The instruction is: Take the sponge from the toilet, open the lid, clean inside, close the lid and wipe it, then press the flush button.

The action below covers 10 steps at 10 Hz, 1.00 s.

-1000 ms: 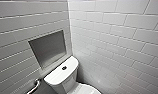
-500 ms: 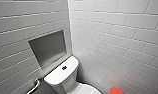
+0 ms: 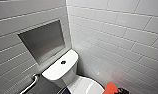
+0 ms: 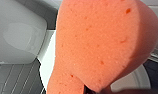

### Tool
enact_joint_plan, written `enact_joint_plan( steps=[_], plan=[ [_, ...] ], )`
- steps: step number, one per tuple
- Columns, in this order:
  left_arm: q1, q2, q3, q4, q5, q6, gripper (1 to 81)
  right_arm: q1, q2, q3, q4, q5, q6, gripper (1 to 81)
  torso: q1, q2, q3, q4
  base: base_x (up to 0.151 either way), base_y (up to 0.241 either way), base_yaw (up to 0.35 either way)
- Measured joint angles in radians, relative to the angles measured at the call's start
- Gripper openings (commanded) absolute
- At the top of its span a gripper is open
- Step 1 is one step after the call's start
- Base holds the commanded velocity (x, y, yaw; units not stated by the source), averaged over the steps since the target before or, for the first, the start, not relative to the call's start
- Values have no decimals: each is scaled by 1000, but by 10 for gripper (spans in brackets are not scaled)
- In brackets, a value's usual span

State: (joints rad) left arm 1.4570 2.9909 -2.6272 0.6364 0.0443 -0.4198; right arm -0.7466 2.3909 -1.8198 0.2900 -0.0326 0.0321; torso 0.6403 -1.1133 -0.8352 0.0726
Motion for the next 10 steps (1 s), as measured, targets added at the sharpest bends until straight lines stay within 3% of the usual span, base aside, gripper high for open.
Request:
enact_joint_plan(
  steps=[3,7,10],
  plan=[
    [-6,9,0,0,-8,0,811,63,57,-108,5,-48,4,10,0,0,-8,0,0,0,0],
    [-2,9,-19,-1,-9,0,811,122,240,-291,5,-125,6,10,1,1,-8,0,0,0,0],
    [-3,21,-19,-1,-11,0,811,198,262,-318,7,-220,10,10,1,1,-17,0,0,0,0]
  ],
)
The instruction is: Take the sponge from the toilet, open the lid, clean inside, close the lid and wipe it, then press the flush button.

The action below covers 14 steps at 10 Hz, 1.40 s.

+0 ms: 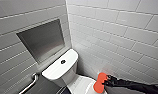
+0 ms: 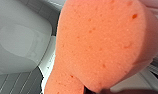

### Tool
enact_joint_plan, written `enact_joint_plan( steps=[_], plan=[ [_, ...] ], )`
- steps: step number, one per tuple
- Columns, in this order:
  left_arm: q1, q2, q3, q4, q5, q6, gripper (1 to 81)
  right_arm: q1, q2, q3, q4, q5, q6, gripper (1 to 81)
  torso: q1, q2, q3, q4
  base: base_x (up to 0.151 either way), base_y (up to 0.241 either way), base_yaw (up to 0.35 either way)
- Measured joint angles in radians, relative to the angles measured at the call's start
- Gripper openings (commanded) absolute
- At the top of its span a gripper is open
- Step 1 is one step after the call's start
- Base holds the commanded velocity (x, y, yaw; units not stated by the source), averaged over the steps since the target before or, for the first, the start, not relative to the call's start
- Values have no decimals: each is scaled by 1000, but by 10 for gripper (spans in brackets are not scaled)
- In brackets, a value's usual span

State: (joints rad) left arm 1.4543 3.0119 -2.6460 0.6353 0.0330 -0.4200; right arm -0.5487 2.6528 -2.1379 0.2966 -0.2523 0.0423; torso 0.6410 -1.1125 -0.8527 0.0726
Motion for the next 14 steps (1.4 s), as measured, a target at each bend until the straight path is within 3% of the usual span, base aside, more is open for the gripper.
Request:
enact_joint_plan(
  steps=[6,9,11,14],
  plan=[
    [-13,3,0,0,-2,0,811,50,68,-41,10,49,26,10,1,1,-145,0,0,0,0],
    [-21,7,0,0,-6,0,811,64,119,-45,11,73,44,10,2,2,-158,0,0,0,0],
    [-21,8,0,0,-5,0,811,66,140,-45,15,106,100,10,2,0,-158,0,0,0,0],
    [-16,11,0,0,-4,0,811,68,174,-60,15,123,124,10,50,-75,-158,0,0,0,0]
  ],
)
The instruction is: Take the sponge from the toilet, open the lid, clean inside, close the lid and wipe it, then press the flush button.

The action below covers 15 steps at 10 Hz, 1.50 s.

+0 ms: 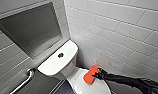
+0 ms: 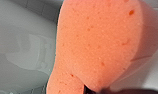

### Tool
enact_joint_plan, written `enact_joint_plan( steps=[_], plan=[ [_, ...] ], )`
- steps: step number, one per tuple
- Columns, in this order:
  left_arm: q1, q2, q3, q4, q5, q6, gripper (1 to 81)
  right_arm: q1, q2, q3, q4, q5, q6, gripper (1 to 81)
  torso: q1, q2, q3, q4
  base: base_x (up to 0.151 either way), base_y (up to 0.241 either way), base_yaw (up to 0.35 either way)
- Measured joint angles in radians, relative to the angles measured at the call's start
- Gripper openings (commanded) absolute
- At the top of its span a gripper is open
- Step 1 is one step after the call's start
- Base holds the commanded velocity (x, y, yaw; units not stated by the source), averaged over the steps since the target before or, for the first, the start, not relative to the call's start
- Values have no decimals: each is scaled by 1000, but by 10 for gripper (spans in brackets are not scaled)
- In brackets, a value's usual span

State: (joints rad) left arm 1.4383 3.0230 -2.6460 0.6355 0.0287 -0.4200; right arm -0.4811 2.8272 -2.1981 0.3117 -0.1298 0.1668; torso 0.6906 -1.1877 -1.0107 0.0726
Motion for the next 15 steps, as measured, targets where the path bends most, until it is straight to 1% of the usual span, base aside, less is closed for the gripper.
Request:
enact_joint_plan(
  steps=[4,5,6,9,11,12,14,15],
  plan=[
    [0,0,0,0,0,0,811,-6,-1,-7,0,-2,0,10,92,-148,0,0,0,0,0],
    [-3,0,0,0,0,0,811,-10,4,-10,1,-1,0,10,99,-160,-5,0,0,0,0],
    [0,0,0,0,0,0,811,-7,2,-10,1,3,0,10,106,-170,-20,0,0,0,0],
    [0,0,0,0,1,0,811,-4,-1,-10,1,7,3,10,111,-176,-105,0,0,0,0],
    [-8,0,0,0,-2,0,811,1,-1,-10,3,13,3,10,111,-176,-121,0,0,0,0],
    [-9,0,0,0,-2,0,811,-1,-5,-3,4,18,3,10,111,-176,-120,0,0,0,0],
    [-9,10,0,0,-1,0,811,-29,-37,40,7,43,4,10,111,-176,-120,0,0,0,0],
    [-9,17,0,1,-2,0,811,-45,-76,85,7,53,4,10,111,-176,-120,0,0,0,0]
  ],
)
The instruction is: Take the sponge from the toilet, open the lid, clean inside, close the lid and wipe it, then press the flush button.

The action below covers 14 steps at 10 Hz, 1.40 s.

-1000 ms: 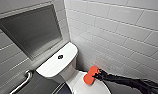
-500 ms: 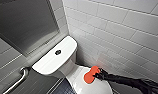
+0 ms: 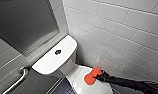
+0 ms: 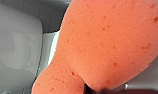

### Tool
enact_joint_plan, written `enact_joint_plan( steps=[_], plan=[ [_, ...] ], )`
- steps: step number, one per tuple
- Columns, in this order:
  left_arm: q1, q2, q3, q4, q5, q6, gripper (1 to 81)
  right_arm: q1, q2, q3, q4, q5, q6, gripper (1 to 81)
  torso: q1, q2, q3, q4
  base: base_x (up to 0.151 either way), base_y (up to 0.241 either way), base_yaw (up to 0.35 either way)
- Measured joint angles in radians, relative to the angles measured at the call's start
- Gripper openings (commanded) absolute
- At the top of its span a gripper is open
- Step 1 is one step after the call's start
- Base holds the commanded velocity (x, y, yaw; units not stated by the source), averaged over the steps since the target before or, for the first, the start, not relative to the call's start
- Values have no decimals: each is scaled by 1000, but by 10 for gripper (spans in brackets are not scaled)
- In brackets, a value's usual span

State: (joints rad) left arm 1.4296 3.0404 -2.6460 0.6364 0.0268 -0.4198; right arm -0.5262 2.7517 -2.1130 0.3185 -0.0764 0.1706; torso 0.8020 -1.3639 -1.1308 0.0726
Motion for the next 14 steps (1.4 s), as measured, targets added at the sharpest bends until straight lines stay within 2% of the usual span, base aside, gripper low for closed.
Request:
enact_joint_plan(
  steps=[2,4,5,8,10,12,14],
  plan=[
    [1,5,0,0,0,0,811,-27,-107,114,0,33,0,10,0,0,0,0,0,0,0],
    [1,5,-1,0,0,0,811,-87,-204,193,2,106,1,10,0,0,0,0,0,0,0],
    [1,4,-1,0,1,0,811,-123,-227,228,4,152,2,10,0,0,0,0,0,0,0],
    [1,4,-1,0,0,0,811,-195,-294,313,11,220,3,10,0,0,0,0,0,0,0],
    [4,4,-1,0,1,0,811,-233,-366,384,19,258,3,10,0,0,0,0,0,0,0],
    [3,4,-1,0,0,0,811,-277,-454,462,22,329,3,10,0,0,0,0,0,0,0],
    [3,4,-1,0,0,0,811,-384,-518,505,25,393,3,10,0,0,0,0,0,0,0]
  ],
)
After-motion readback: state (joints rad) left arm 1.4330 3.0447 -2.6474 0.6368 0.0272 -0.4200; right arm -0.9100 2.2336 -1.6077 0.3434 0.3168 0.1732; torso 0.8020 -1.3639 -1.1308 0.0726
